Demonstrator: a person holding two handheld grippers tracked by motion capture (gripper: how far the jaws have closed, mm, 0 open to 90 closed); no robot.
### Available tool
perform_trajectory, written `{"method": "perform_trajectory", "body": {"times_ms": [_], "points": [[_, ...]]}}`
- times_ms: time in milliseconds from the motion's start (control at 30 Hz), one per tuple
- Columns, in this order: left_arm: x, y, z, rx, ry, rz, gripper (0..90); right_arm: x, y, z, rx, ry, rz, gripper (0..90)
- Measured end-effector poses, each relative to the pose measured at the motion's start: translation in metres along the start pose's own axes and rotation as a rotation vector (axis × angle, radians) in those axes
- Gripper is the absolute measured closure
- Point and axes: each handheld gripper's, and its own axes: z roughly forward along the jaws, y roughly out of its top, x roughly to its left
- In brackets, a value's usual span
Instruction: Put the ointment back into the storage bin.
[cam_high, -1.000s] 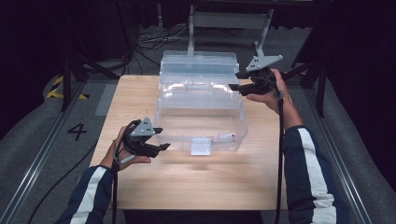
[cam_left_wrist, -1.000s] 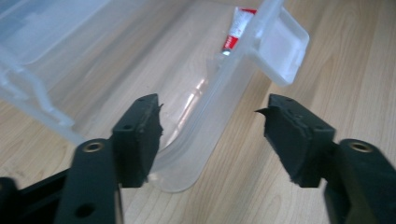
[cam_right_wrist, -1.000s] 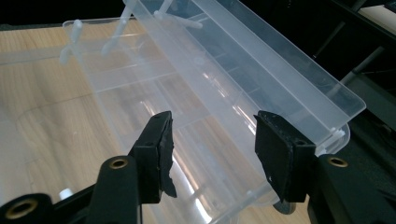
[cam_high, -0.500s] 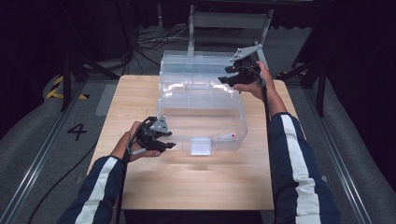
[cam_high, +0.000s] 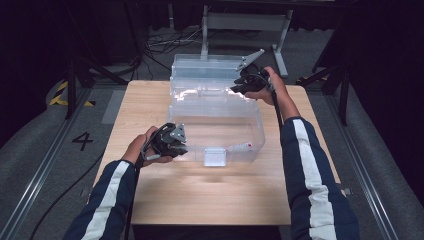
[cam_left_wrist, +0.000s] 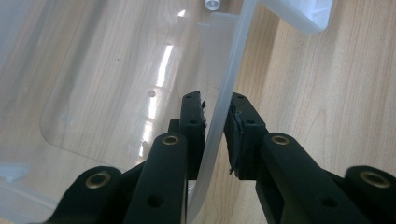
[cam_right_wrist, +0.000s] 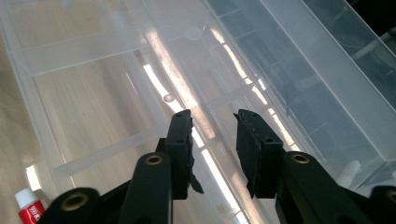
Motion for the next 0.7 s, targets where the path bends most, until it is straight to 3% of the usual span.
{"method": "perform_trajectory", "body": {"times_ms": [133,333,700], "points": [[-0.001,0.004,0.003,0.028,0.011,0.02,77.7,0.001,0.001,0.0,0.007,-0.001,-0.017,69.5],[-0.002,0.005,0.006,0.03,0.013,-0.017,76.4,0.003,0.004,-0.003,0.022,0.012,-0.056,75.0],[-0.004,0.006,0.012,0.051,0.013,-0.019,75.5,0.002,0.003,-0.003,0.018,0.023,-0.047,76.1]]}}
